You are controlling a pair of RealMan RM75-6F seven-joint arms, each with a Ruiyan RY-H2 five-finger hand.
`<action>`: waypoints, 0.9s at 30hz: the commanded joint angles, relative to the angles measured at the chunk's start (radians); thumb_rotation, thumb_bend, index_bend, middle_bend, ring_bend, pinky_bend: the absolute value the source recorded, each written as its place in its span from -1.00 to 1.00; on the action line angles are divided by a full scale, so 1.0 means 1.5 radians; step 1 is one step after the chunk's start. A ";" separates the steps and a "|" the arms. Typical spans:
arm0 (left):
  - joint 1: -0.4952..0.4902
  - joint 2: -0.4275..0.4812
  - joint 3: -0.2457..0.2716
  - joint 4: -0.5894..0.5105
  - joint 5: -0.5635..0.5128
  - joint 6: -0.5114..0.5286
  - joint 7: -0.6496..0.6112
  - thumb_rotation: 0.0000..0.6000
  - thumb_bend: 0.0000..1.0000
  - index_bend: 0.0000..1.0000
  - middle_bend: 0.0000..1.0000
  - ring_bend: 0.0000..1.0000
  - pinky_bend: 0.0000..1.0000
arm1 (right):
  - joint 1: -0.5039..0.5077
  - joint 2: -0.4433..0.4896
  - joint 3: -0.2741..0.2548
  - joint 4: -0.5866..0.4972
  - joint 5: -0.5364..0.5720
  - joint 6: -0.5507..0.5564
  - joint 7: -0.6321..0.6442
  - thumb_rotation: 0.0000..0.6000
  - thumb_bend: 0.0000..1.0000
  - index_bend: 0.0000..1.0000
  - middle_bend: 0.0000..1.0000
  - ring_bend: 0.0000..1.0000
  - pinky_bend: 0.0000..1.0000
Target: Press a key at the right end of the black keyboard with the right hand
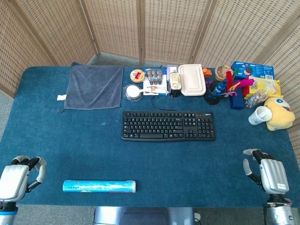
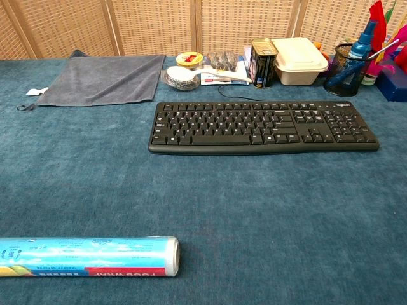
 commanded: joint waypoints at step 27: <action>-0.053 0.075 -0.044 -0.080 -0.007 -0.043 0.048 -1.00 -0.08 -0.08 0.17 0.06 -0.41 | 0.251 0.101 0.100 -0.045 0.102 -0.367 0.043 -1.00 0.07 -0.30 1.00 1.00 0.54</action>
